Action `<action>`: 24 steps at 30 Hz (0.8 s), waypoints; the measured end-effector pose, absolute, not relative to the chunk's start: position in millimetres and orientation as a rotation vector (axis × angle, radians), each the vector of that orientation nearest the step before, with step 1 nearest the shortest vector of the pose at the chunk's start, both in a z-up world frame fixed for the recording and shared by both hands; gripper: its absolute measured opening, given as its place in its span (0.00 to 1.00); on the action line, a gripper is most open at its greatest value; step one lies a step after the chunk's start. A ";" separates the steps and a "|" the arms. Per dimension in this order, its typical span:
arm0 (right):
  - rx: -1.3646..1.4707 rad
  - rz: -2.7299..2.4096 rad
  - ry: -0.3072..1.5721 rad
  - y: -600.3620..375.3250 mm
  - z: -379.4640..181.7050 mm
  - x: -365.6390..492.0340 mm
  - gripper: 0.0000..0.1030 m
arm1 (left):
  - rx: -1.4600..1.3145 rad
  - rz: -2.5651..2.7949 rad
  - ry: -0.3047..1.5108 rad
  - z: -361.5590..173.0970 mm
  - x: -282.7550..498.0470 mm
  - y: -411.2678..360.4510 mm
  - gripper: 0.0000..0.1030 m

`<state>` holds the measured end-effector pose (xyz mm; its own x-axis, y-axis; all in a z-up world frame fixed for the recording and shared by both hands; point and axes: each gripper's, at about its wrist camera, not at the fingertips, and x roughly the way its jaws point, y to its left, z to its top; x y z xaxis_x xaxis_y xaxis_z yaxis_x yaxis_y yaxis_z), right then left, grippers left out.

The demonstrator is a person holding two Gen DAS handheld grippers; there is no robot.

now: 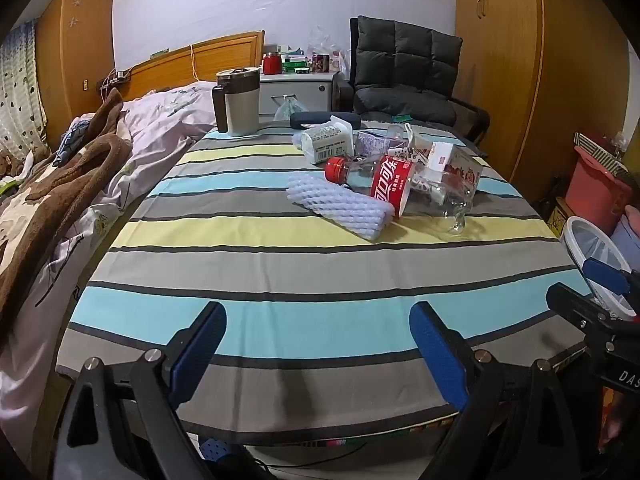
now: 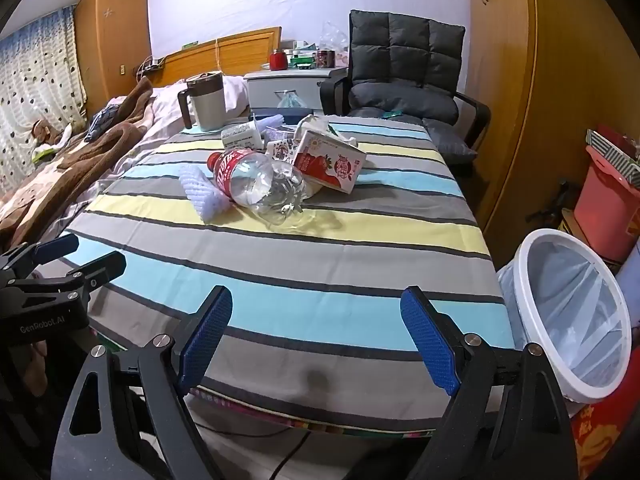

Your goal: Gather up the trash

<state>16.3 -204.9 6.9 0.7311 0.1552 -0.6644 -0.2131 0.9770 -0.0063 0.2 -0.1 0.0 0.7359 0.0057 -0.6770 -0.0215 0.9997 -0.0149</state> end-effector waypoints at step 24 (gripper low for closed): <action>-0.088 0.198 0.732 -204.1 7.1 16.9 0.85 | -0.036 0.019 0.733 0.8 -2.6 2.8 0.92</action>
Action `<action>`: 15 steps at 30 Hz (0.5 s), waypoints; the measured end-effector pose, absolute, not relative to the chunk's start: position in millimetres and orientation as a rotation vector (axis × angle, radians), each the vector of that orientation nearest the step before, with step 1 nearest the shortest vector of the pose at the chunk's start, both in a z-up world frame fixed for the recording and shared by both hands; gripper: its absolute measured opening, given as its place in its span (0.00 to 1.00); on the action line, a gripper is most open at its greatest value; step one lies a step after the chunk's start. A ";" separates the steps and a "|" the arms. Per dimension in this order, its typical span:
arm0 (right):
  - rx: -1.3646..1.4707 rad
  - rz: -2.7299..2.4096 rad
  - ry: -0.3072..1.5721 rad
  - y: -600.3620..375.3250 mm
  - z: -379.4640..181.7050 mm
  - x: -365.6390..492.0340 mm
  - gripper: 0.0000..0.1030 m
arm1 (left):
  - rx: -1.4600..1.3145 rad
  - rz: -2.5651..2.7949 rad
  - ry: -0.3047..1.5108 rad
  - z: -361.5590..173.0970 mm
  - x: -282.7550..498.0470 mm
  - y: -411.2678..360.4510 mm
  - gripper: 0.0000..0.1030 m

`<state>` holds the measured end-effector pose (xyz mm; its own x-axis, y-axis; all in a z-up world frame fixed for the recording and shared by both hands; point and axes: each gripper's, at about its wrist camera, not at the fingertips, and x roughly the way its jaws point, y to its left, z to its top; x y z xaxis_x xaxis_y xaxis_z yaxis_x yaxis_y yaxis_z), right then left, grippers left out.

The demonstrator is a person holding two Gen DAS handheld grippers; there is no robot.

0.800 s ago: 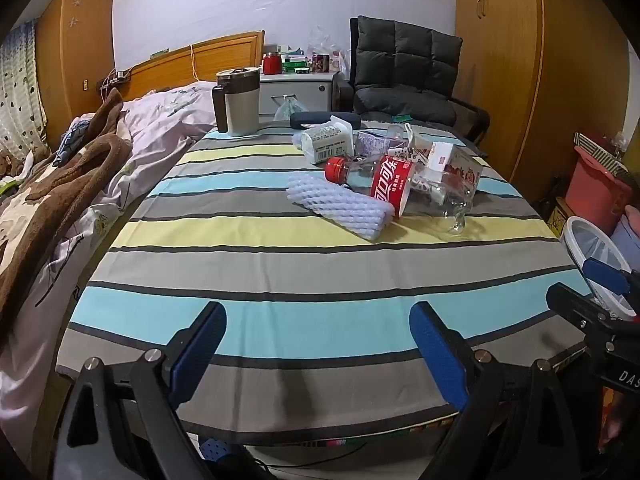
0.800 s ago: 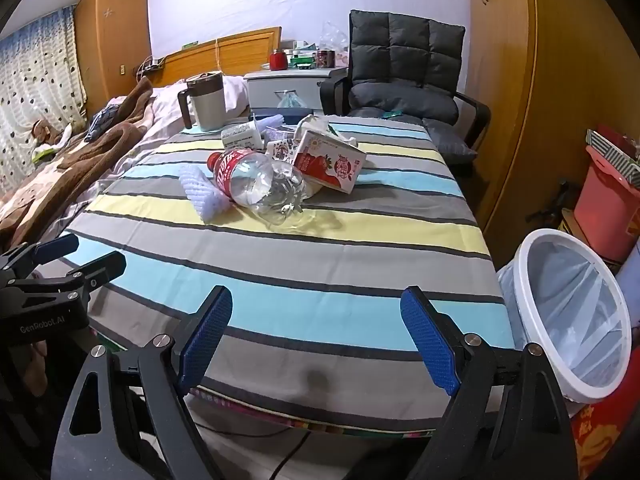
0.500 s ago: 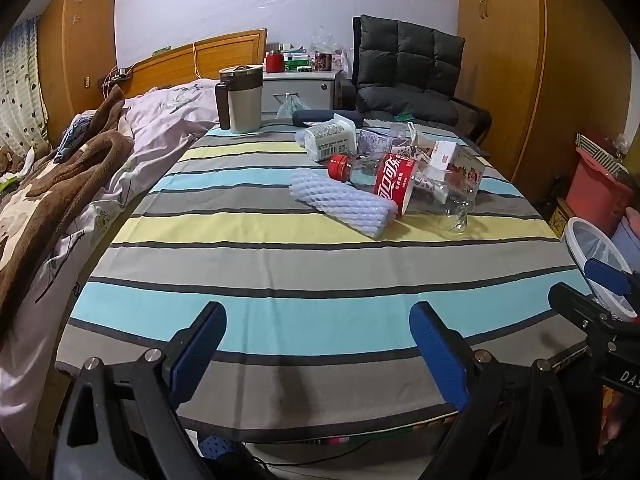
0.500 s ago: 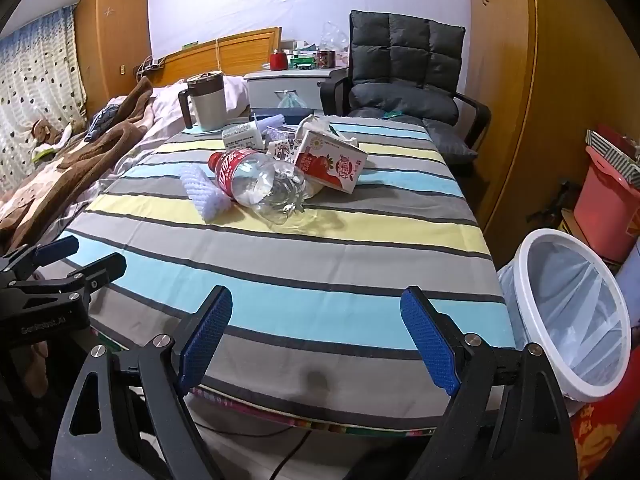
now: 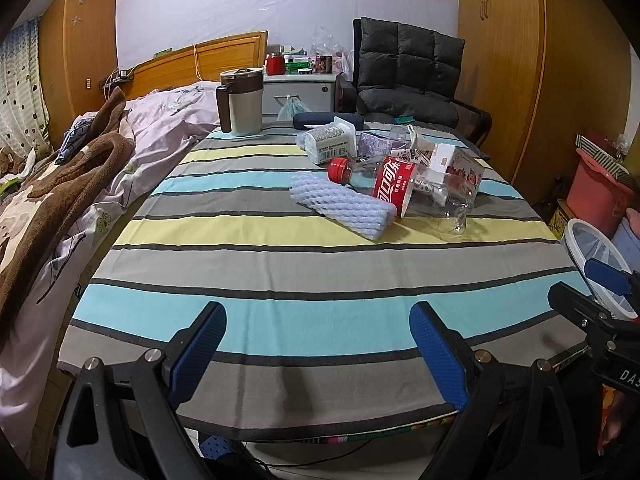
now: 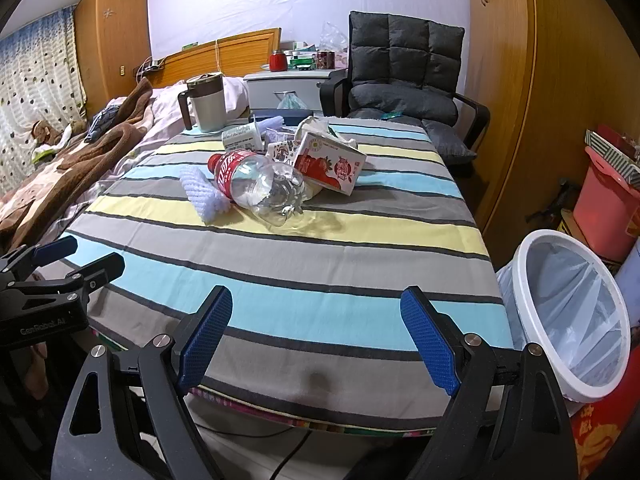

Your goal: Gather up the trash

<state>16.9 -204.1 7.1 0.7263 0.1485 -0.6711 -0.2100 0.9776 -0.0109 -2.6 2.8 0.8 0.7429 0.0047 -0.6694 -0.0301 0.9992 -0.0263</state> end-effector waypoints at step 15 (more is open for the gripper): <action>-0.089 0.198 0.729 -205.0 9.6 15.8 0.85 | -0.034 0.015 0.733 1.7 -0.8 0.7 0.92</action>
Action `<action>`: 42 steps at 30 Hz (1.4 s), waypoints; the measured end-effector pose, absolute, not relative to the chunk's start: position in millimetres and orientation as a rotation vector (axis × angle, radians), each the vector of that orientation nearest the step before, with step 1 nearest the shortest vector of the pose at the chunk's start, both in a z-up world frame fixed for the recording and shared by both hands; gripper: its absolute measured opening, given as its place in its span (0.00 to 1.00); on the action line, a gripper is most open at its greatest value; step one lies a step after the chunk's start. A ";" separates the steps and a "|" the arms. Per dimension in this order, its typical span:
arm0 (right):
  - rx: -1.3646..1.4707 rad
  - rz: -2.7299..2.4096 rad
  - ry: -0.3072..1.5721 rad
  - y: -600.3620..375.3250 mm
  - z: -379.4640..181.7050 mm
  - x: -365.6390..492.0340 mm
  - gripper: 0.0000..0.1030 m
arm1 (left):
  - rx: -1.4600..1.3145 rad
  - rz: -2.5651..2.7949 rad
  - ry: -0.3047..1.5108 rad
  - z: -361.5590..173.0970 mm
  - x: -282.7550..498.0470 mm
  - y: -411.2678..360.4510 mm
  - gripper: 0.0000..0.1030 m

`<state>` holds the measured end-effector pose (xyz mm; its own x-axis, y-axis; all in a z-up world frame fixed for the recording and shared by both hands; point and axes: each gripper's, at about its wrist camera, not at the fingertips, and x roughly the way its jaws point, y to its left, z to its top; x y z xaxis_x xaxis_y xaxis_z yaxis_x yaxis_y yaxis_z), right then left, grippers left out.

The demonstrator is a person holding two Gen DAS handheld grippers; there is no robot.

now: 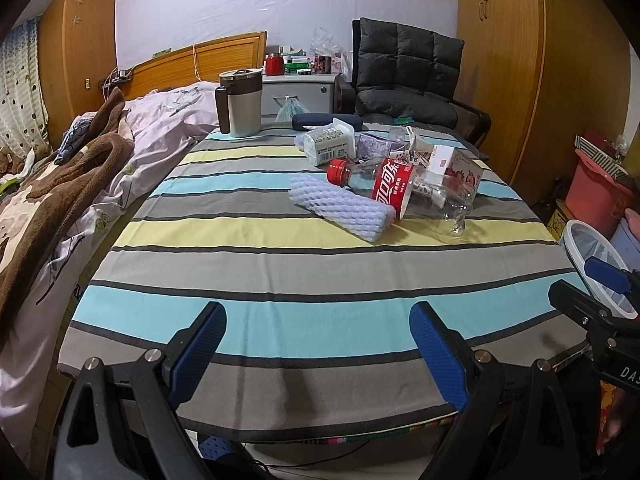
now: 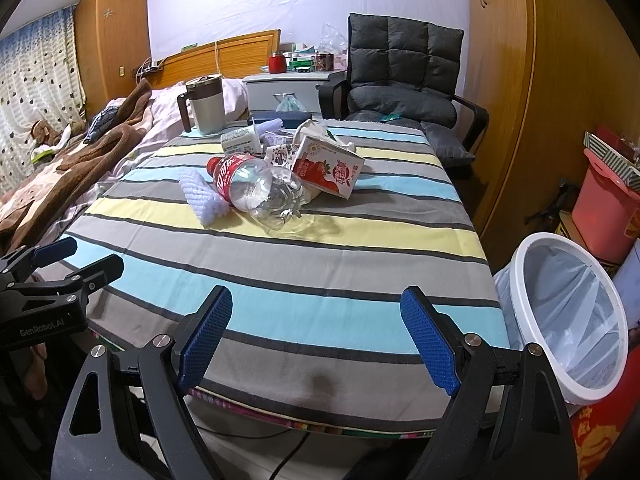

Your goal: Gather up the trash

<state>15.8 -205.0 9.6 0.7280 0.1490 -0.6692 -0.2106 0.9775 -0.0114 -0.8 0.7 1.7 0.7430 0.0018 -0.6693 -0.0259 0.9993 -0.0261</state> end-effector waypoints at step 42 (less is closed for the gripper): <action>-0.086 0.195 0.724 -207.6 12.5 17.4 0.85 | -0.037 0.013 0.733 2.9 -1.6 -0.5 0.92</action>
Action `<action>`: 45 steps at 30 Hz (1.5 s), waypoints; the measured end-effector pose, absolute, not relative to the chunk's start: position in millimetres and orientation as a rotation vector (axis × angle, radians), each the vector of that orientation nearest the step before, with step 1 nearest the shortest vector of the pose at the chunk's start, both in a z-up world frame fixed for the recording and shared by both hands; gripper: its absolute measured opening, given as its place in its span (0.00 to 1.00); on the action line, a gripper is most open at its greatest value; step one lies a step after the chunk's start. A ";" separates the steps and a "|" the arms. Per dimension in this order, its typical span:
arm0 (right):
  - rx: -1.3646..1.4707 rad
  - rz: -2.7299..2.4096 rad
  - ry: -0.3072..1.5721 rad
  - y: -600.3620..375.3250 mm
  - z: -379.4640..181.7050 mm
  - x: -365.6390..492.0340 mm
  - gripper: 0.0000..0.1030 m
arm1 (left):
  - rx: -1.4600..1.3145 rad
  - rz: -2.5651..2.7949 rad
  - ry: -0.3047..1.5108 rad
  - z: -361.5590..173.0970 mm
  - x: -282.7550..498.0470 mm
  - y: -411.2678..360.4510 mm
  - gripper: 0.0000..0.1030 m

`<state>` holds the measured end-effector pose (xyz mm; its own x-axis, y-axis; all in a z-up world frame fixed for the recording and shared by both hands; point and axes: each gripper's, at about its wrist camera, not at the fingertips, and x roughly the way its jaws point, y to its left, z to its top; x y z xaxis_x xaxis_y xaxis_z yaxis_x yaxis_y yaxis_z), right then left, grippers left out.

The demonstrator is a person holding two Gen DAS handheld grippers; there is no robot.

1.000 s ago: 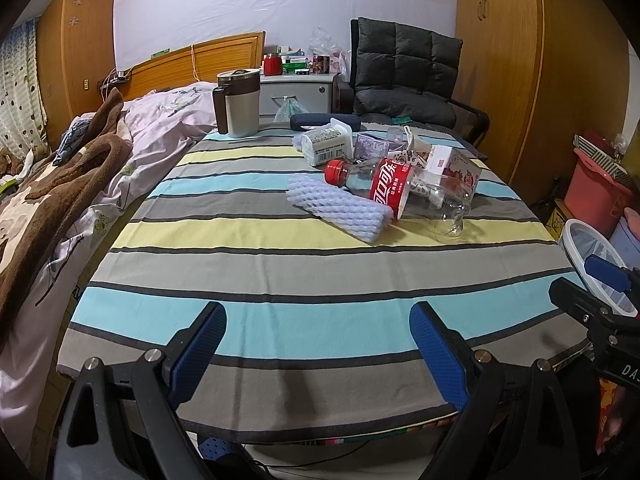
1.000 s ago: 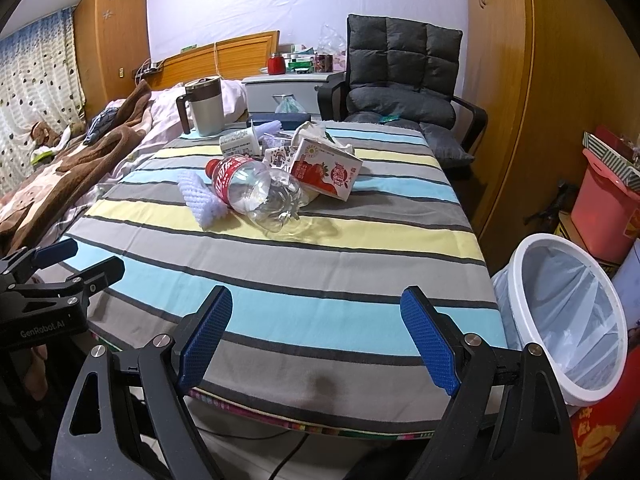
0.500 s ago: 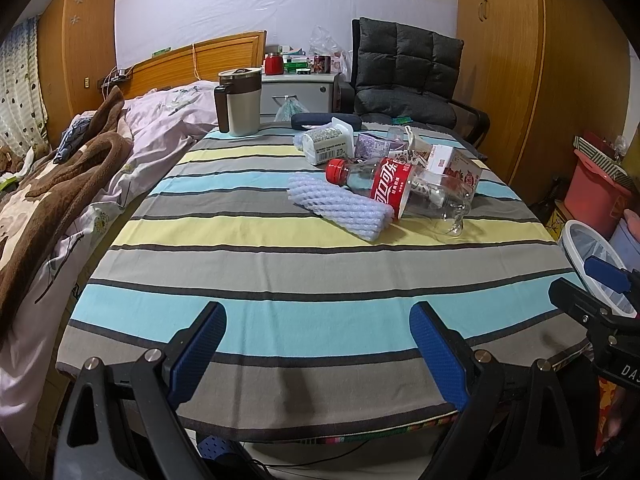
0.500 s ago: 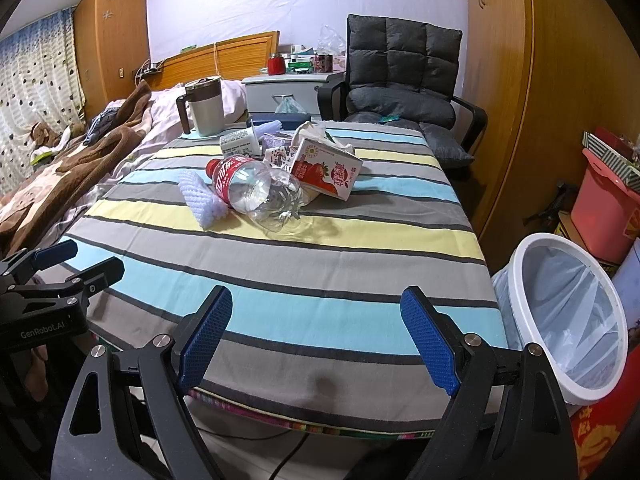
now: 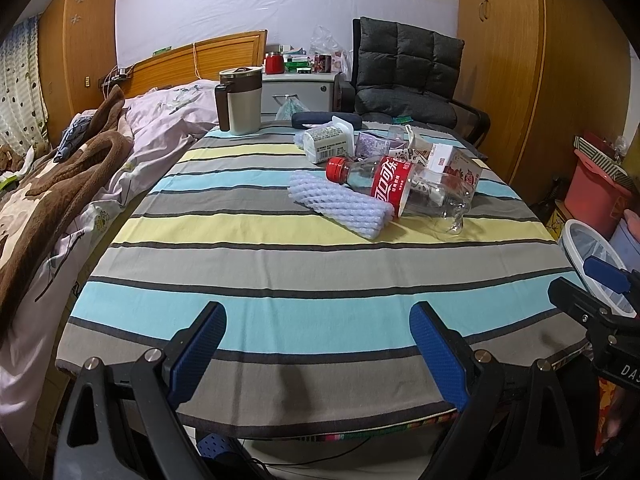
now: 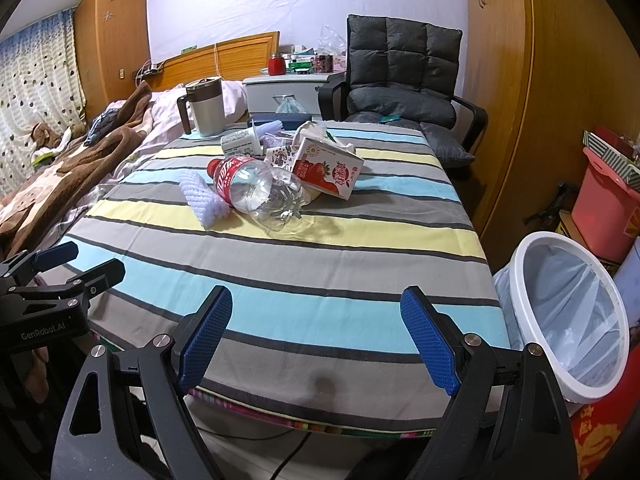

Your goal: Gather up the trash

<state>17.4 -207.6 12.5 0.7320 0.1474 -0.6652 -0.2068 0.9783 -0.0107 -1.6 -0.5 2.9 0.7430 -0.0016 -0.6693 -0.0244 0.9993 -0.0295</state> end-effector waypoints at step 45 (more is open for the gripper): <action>-0.019 0.274 0.741 -221.3 15.3 94.0 0.81 | -0.325 -0.059 0.897 -30.3 148.8 16.0 0.75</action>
<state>94.0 -221.3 15.3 0.7035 0.2400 -0.6689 -0.2530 0.9642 0.0798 148.8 16.0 -30.3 0.6258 -0.1857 -0.7576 -0.0847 0.9493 -0.3027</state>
